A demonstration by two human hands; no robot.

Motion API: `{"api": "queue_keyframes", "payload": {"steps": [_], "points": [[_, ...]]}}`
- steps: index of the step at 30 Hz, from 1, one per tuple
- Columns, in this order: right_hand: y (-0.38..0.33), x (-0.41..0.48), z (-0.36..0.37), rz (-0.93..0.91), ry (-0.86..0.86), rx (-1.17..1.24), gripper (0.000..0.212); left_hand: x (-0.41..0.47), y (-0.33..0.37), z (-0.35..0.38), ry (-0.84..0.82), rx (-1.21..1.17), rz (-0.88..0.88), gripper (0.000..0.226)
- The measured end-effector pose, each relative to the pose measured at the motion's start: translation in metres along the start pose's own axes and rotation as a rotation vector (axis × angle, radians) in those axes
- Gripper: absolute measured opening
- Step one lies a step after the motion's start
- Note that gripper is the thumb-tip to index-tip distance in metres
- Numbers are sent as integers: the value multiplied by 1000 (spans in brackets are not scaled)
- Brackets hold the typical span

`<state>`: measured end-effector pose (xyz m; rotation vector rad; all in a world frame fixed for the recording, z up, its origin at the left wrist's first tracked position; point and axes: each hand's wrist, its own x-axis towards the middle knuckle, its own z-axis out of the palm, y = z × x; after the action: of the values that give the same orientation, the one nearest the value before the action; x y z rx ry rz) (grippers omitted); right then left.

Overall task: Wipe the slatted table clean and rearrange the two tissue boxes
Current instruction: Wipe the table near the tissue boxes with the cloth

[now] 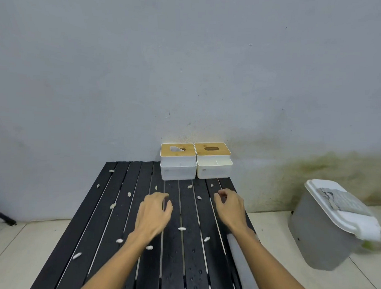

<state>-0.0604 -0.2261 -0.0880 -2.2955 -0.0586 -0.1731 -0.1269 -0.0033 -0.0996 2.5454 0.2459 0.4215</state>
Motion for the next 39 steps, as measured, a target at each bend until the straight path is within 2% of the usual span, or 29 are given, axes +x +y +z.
{"api": "queue_keyframes", "payload": {"steps": [4,8,10,13,16,18,23,27,29,33,35,39], "points": [[40,-53,-26,-131,-27,-184,39,-75,0,28,-26,146,95,60],[83,-105,-35,-135,-192,-447,78,-114,-4,51,-59,271,86,69],[96,-120,-33,-132,-267,-593,90,-120,-5,55,-74,317,70,70],[100,-124,-27,-159,-252,-681,90,-120,-8,57,-102,350,66,69],[104,-118,-20,-178,-200,-659,95,-119,-10,59,-111,365,69,67],[107,-110,-15,-166,-180,-645,91,-118,-12,62,-95,362,75,67],[102,-68,-3,-32,-138,-603,62,-117,-17,68,-60,357,109,66],[100,-19,8,82,-99,-530,58,-115,-20,74,-33,335,108,68],[101,9,14,79,-115,-508,58,-113,-22,77,-27,318,103,73],[101,66,30,-26,-172,-497,61,-111,-27,82,-2,308,112,78],[101,82,36,-153,-210,-526,66,-110,-28,84,8,308,118,79],[97,64,35,-391,-342,-468,56,-110,-28,83,-7,299,121,79]]}}
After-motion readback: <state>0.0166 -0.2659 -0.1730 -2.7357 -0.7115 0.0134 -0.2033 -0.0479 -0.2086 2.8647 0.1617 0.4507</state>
